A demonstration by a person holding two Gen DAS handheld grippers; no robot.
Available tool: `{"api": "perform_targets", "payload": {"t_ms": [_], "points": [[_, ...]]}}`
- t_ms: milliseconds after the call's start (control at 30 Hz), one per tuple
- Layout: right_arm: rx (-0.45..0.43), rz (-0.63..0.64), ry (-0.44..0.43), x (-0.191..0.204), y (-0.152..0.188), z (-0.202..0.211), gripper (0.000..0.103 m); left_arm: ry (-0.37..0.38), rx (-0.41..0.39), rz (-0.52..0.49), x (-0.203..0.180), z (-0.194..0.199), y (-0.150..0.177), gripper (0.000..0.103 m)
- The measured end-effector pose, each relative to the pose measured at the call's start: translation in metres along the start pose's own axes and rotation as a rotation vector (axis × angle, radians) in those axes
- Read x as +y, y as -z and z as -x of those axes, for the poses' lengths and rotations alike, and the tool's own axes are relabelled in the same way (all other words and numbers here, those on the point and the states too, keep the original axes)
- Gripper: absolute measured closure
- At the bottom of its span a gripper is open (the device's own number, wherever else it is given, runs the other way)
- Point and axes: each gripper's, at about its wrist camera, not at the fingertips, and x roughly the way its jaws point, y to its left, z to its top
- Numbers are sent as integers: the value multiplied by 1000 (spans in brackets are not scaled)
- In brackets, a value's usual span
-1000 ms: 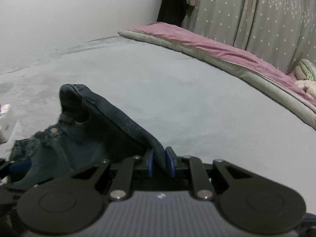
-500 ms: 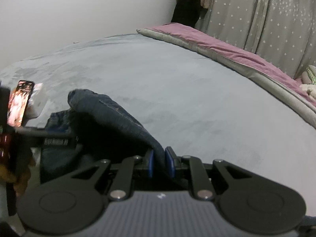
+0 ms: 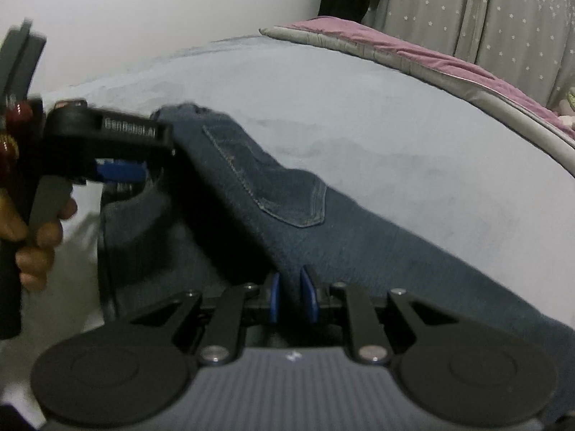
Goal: Fold clothes
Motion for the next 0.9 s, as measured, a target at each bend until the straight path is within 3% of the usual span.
{"api": "perform_targets", "payload": {"t_ms": [300, 567, 700, 767, 900], "points": [[14, -27, 15, 1, 17, -26, 87, 8, 28, 13, 0, 2, 5, 34], [-15, -73, 15, -1, 19, -21, 85, 10, 25, 38, -2, 6, 6, 35], [-31, -186, -33, -15, 23, -2, 71, 3, 11, 46, -6, 7, 6, 34], [-30, -267, -71, -29, 30, 13, 60, 9, 8, 57, -7, 9, 7, 34], [-13, -429, -99, -64, 52, 41, 49, 28, 2, 69, -8, 13, 9, 34]]}}
